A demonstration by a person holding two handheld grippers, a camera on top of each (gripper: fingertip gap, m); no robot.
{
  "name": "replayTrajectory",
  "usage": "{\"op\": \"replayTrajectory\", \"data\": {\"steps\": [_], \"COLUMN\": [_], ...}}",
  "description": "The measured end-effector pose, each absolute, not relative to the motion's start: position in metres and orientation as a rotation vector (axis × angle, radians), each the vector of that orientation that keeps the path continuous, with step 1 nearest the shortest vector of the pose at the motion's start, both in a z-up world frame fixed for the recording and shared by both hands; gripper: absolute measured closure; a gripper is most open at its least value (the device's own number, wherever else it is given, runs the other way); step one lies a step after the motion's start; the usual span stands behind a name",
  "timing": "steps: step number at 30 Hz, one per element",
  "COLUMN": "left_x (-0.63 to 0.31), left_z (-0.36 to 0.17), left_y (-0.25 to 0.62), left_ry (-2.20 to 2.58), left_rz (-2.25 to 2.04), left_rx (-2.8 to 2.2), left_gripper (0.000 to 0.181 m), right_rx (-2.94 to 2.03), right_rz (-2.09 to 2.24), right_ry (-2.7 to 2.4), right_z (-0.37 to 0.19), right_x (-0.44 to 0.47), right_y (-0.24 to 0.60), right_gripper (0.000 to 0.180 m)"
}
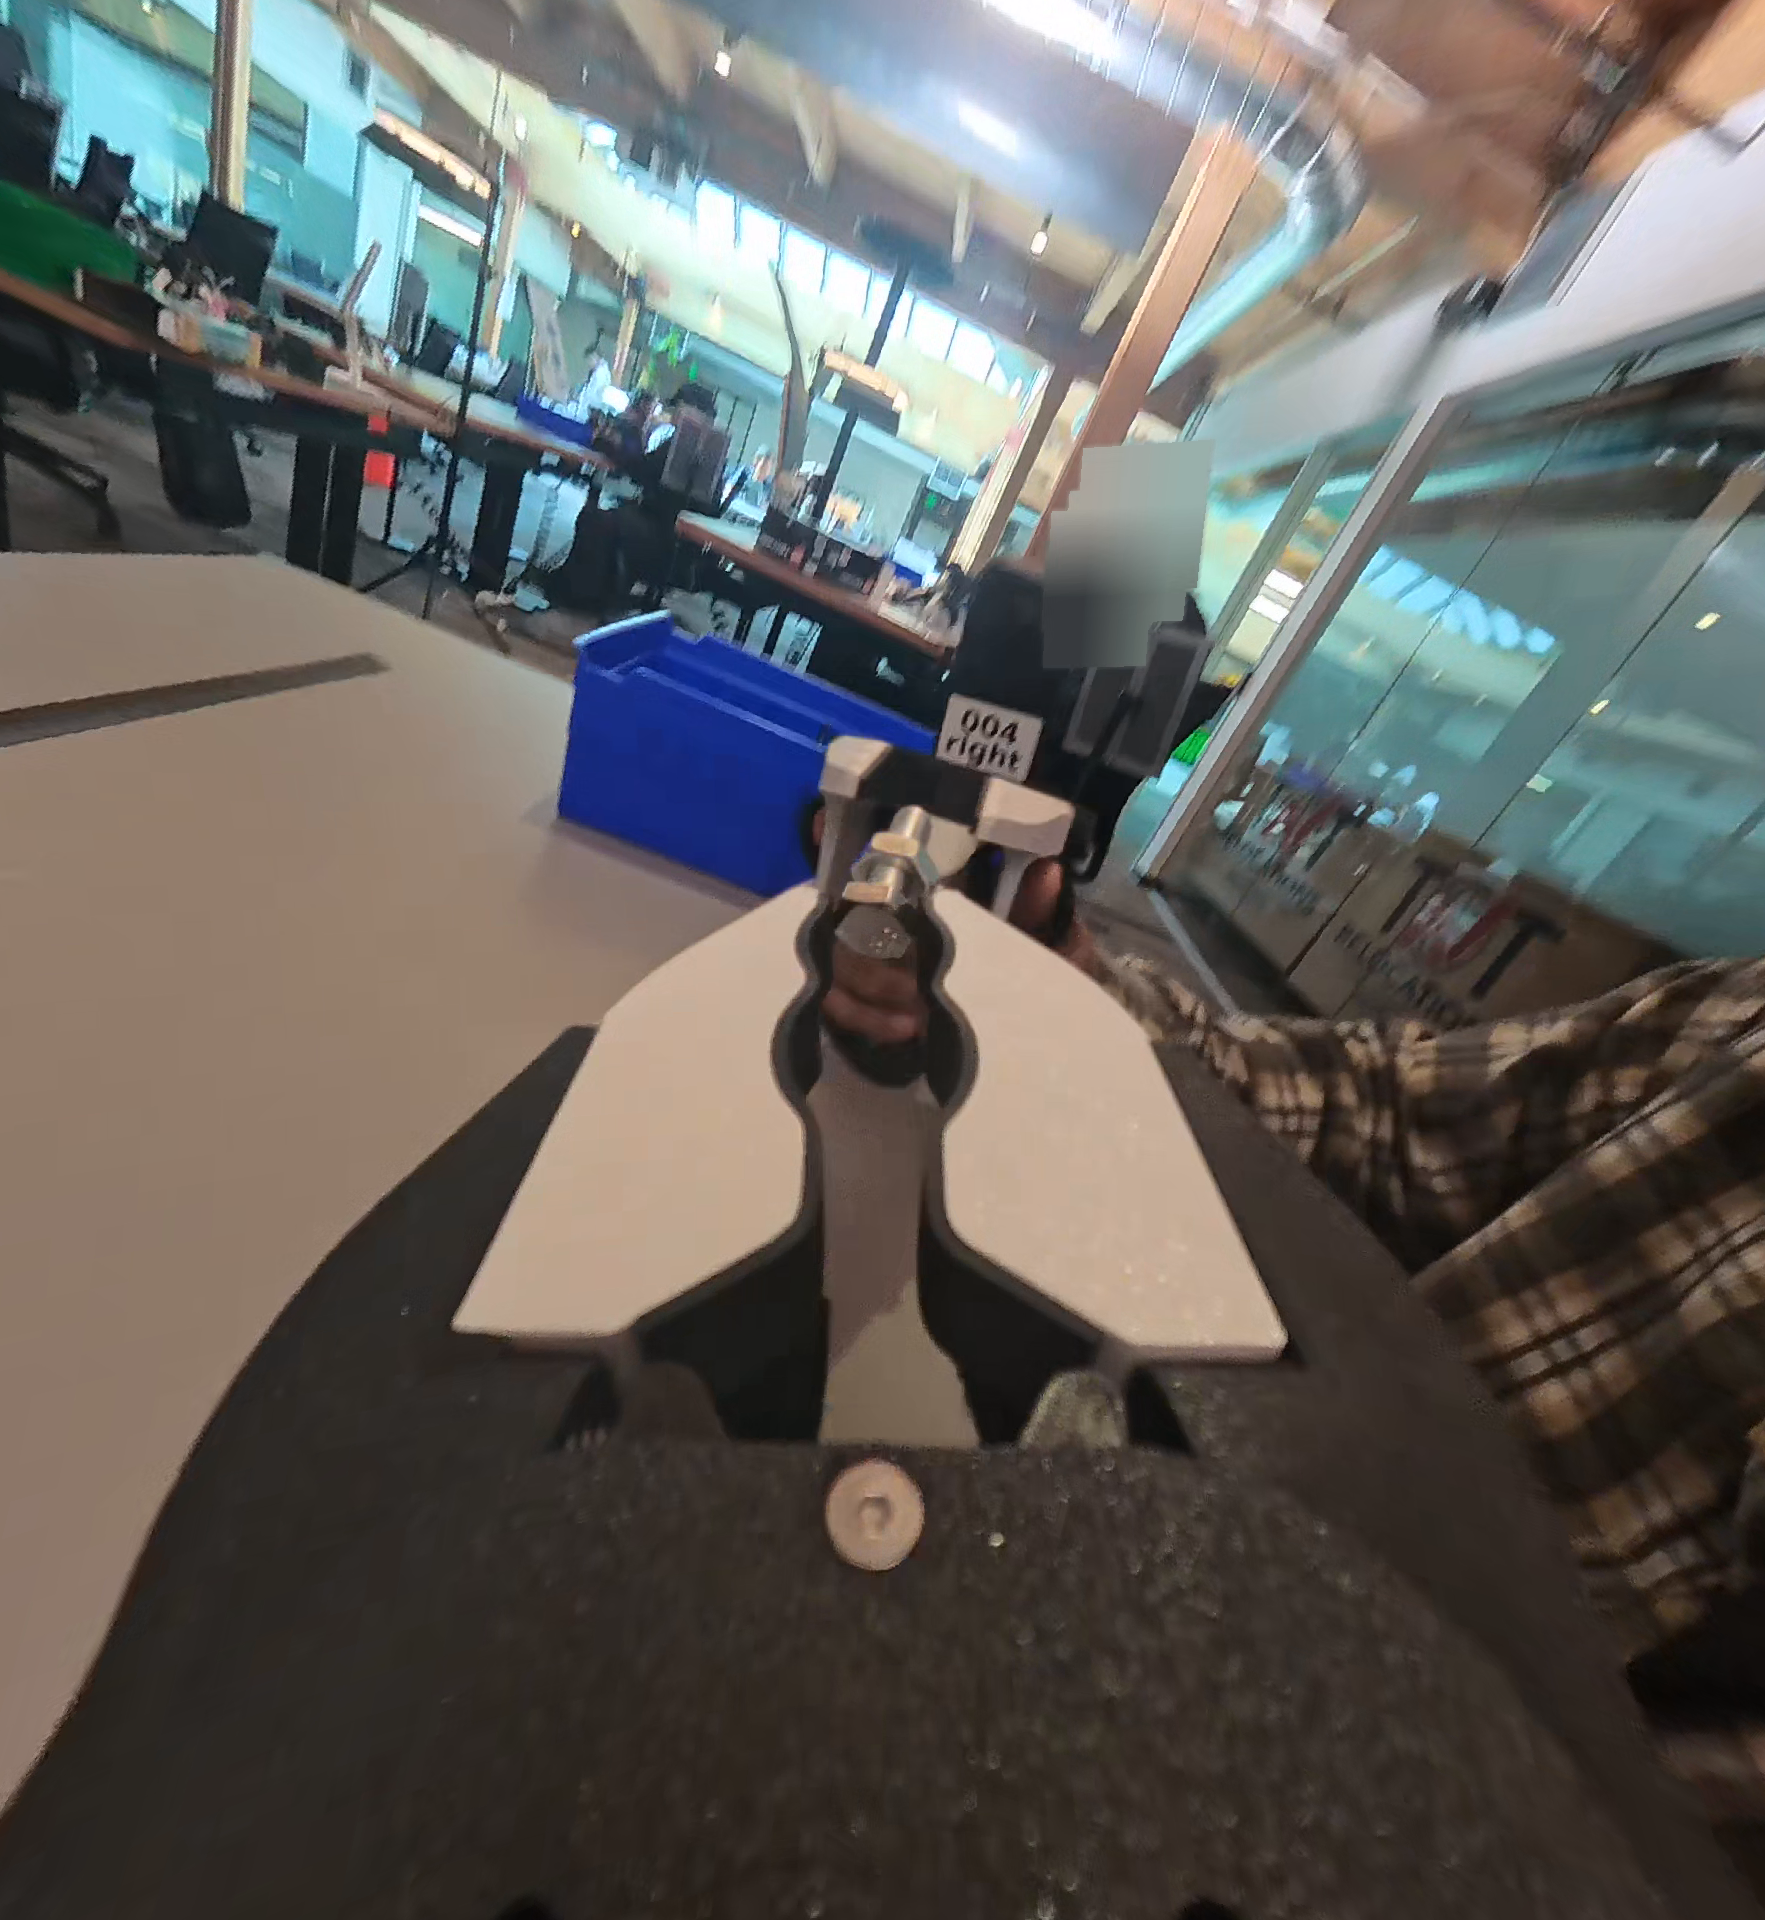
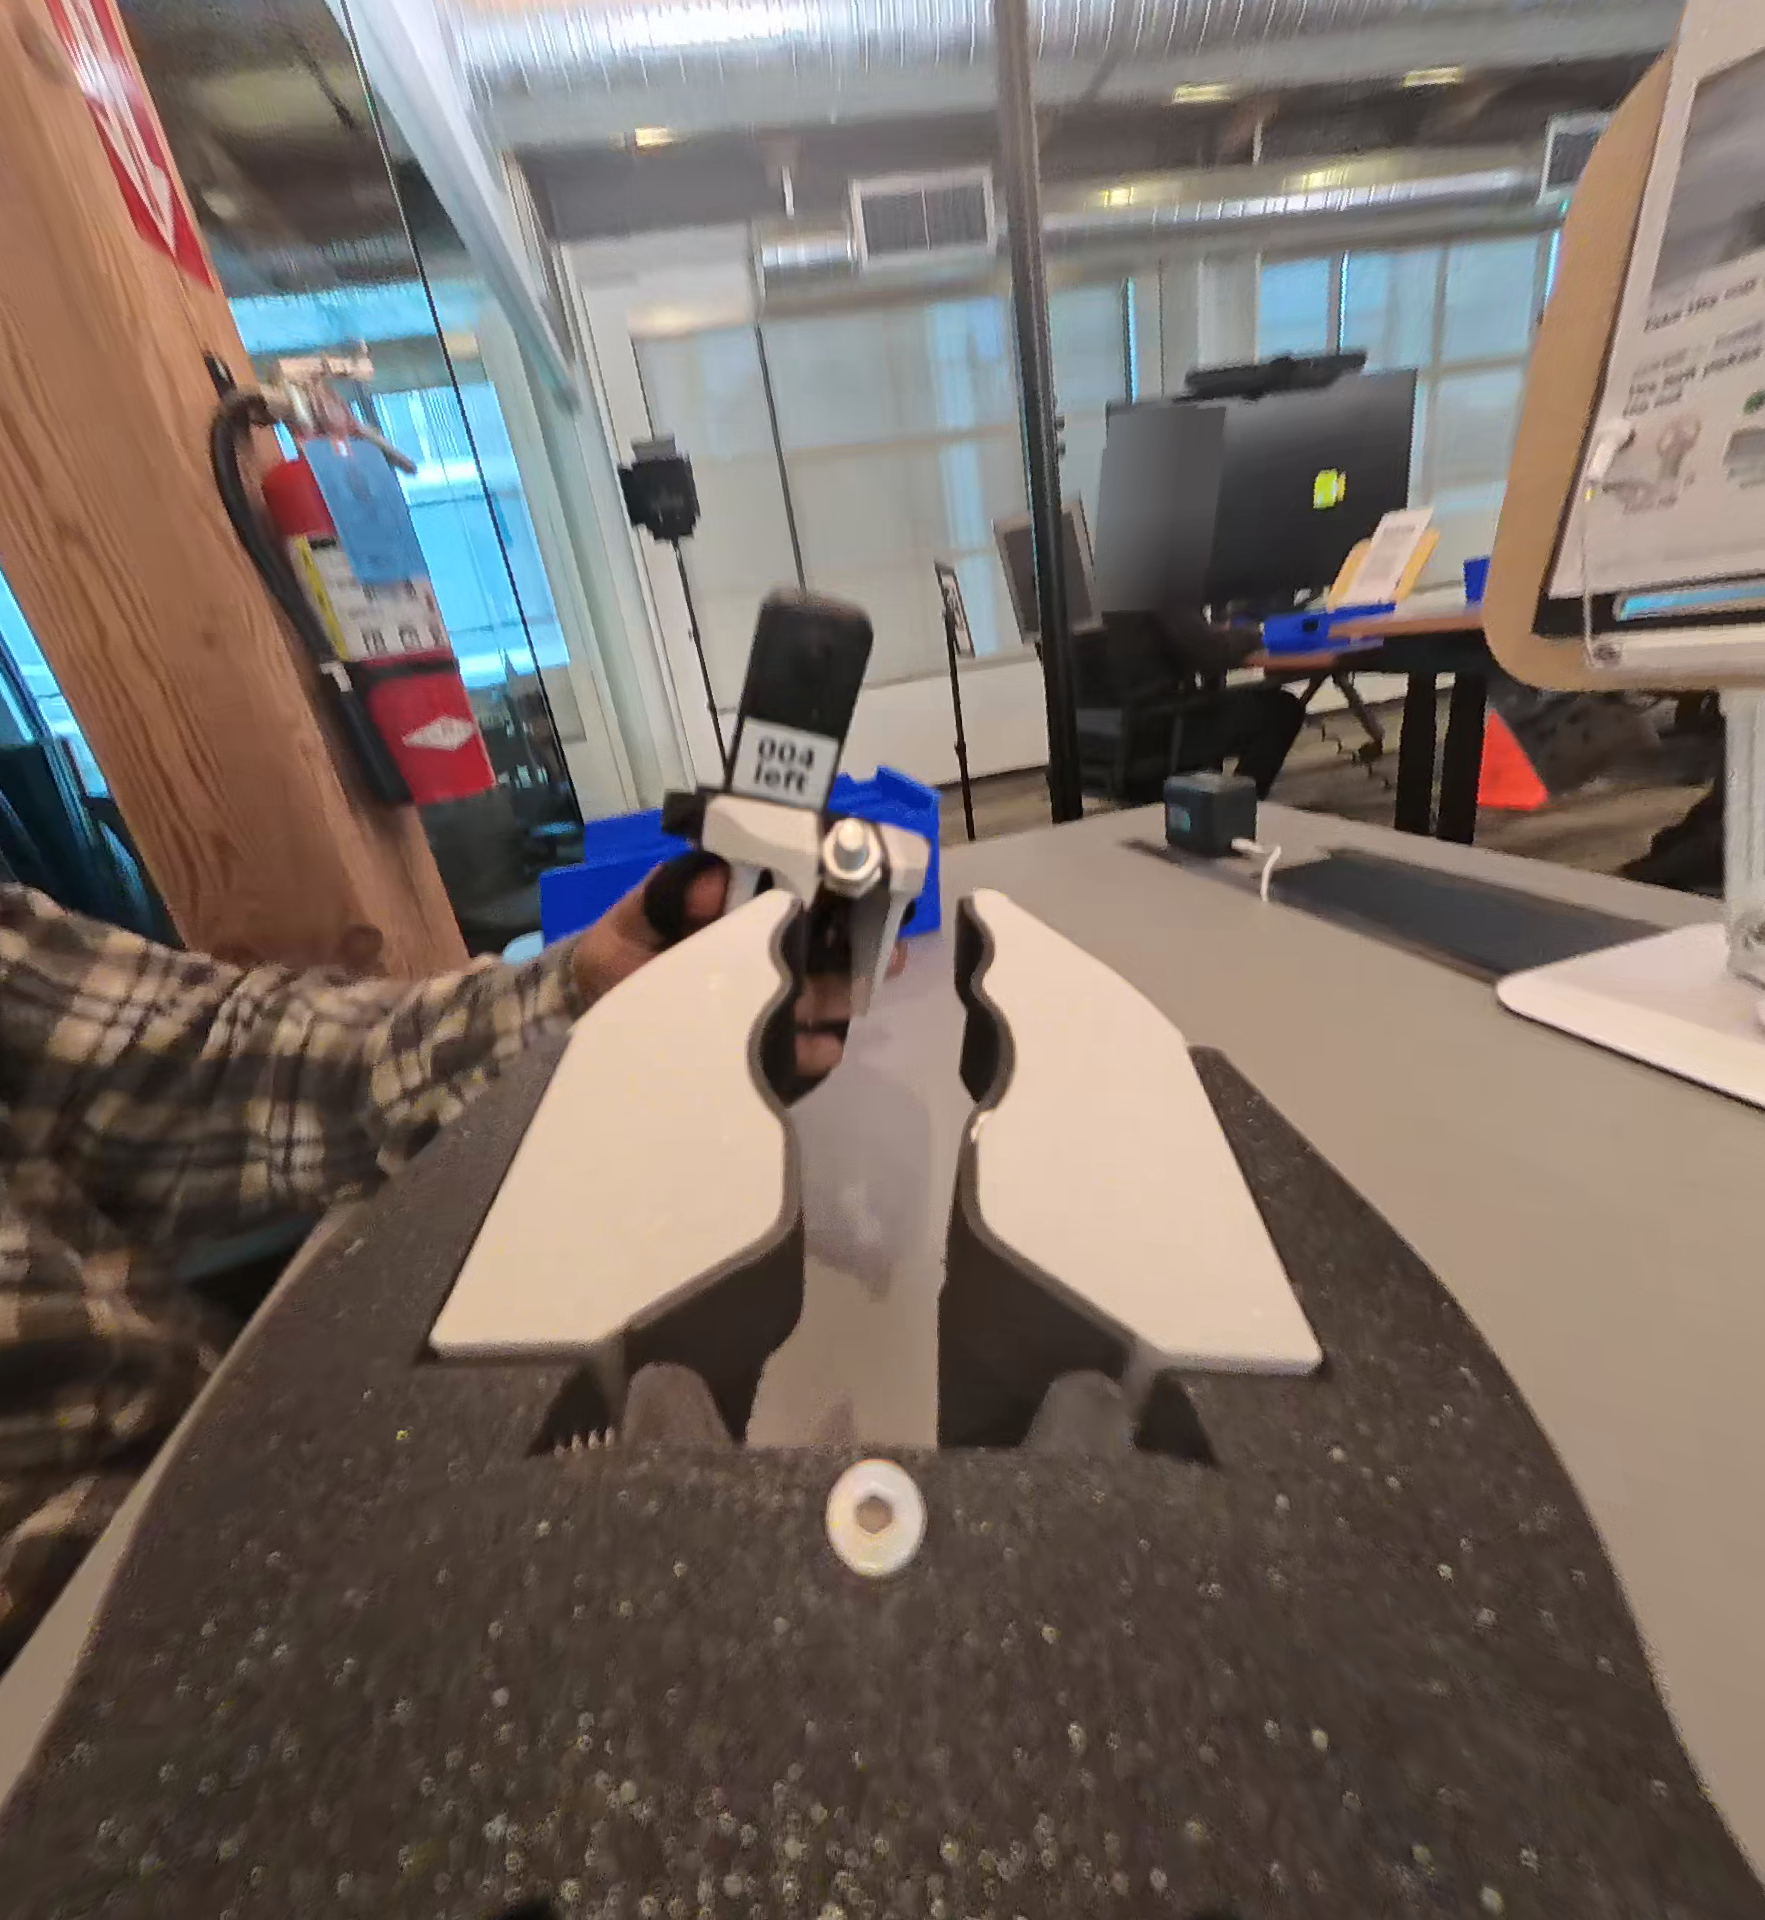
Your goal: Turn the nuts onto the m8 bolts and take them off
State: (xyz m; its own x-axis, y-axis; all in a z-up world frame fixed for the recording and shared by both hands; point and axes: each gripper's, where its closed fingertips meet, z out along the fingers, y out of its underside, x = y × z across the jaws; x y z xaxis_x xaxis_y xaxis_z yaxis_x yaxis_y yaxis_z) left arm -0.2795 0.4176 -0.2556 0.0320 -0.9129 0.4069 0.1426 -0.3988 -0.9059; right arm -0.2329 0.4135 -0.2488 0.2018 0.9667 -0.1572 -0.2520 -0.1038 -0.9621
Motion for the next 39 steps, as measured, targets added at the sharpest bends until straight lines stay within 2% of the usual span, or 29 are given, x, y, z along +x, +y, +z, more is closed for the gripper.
{"op": "replayTrajectory", "data": {"steps": [12, 25, 33, 39], "left_x": [-0.275, -0.268, -0.268, -0.262], "left_z": [-0.246, -0.262, -0.285, -0.289], "left_y": [0.403, 0.399, 0.405, 0.4], "left_ry": [0.818, 0.972, 1.168, 1.183], "left_rz": [-1.621, -1.489, -1.159, -1.18], "left_rx": [-1.363, -1.437, -1.482, -1.479], "left_gripper": [0.166, 0.166, 0.15, 0.154], "right_rx": [-1.134, -1.272, -1.495, -1.589], "right_rz": [1.307, 1.239, 1.251, 1.256], "right_ry": [-0.87, -1.061, -1.24, -1.359], "right_z": [-0.235, -0.243, -0.256, -0.267], "right_x": [-0.273, -0.274, -0.269, -0.276], "right_y": [0.4, 0.402, 0.409, 0.406], "right_gripper": [0.172, 0.173, 0.173, 0.173]}}
